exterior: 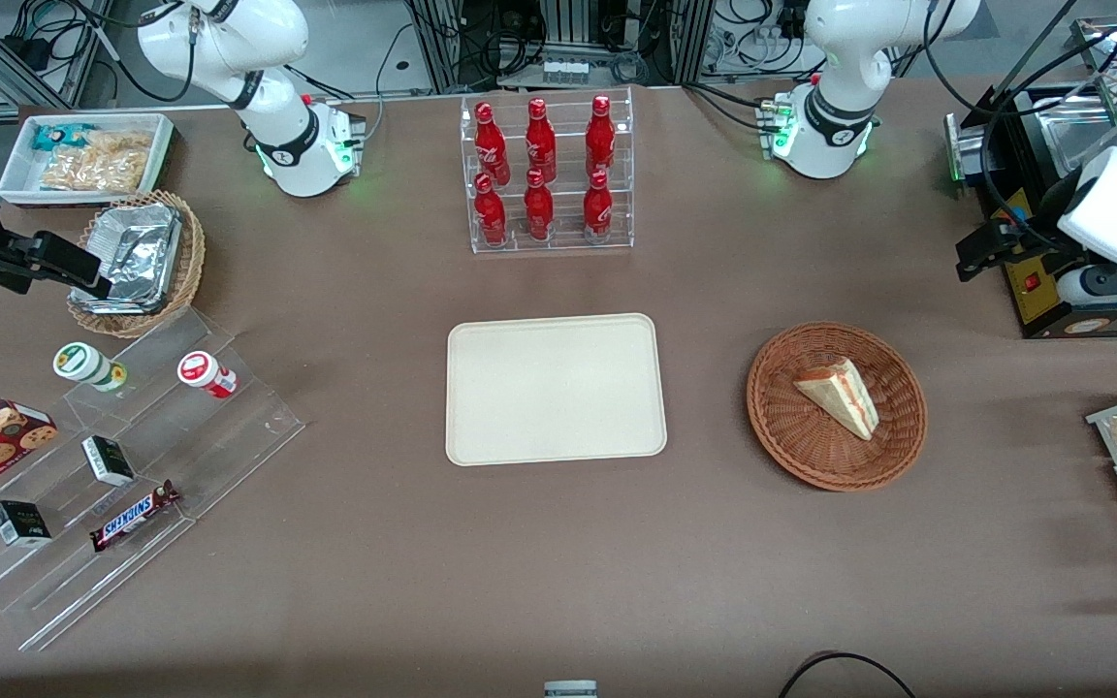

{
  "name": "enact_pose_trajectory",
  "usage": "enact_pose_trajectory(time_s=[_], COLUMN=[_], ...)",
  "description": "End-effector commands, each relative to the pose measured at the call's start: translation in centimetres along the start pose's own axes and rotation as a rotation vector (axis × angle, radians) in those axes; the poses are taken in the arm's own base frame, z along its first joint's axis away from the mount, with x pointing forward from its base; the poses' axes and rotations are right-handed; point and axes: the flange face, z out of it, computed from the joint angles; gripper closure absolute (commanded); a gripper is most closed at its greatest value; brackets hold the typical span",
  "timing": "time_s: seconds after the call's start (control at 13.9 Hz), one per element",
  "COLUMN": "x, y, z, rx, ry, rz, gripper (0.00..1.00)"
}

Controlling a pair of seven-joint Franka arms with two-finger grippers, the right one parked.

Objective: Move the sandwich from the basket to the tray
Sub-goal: 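Move the left gripper over the wicker basket above the wrapped sandwich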

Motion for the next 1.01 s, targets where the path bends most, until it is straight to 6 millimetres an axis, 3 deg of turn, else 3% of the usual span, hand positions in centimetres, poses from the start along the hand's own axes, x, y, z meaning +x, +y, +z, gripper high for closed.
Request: enact_pose_trajectory(time_s=[0.0,0.22,0.5,0.94], x=[0.6,1.0,2.2,1.2], y=[-0.4,-0.9,-0.6,0.6], z=[-0.7,0.6,8.6,19.3], rx=[-0.008,-0.010,-0.001,-0.018], ry=[0.004,-0.025,-0.097,0.019], rz=[0.006,-0.011,-0.060,-0.411], gripper=[0.00,0.00,0.00,0.00])
